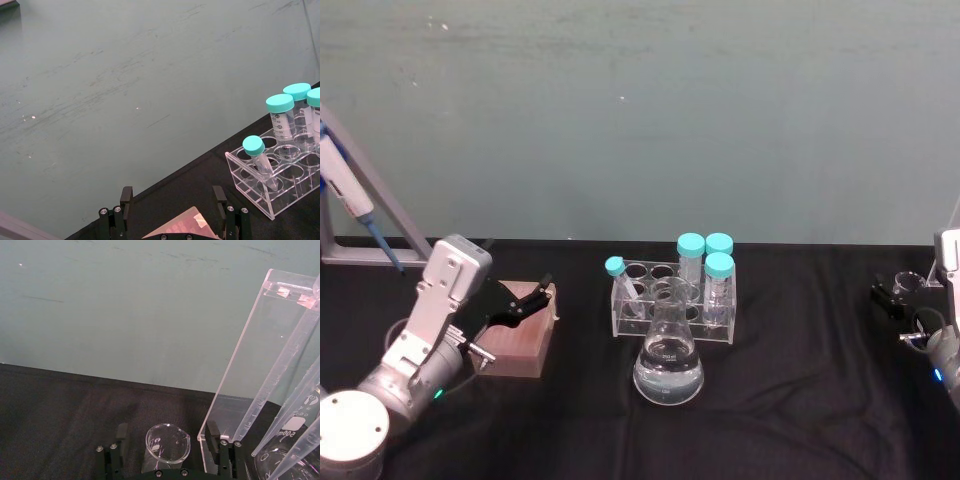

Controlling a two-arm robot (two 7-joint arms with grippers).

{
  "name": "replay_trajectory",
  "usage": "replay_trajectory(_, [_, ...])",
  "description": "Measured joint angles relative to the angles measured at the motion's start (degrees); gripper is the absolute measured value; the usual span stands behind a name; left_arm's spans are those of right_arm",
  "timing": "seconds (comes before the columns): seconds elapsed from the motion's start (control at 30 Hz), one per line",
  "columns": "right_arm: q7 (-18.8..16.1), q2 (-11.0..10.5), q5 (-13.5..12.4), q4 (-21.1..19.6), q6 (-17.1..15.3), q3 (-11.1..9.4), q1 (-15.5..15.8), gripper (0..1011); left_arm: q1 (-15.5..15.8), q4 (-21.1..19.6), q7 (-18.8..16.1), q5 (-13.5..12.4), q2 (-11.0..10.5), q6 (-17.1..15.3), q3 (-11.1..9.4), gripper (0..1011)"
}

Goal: Place the experimental apparatus aside using one hand.

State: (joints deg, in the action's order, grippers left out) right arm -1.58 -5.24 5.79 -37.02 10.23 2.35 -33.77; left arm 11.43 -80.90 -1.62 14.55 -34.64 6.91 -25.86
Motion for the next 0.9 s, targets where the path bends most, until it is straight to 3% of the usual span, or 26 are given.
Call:
replay_trajectory(0.07, [0.00, 0.00, 0.00, 0.00, 0.00, 0.00, 0.00, 998, 0.00, 0.00, 0.00, 0.00, 0.00, 0.00, 0.00, 1000])
replay_trajectory(0.43, [-0.01, 0.00, 0.00, 0.00, 0.00, 0.00, 0.00, 1003, 0.00, 0.00, 0.00, 0.00, 0.00, 0.00, 0.00, 1000])
replay_trajectory(0.9, [-2.01, -1.00, 1.05, -8.27, 1.66, 1.47, 3.35, 1003, 0.00, 0.00, 0.00, 0.00, 0.00, 0.00, 0.00, 1000])
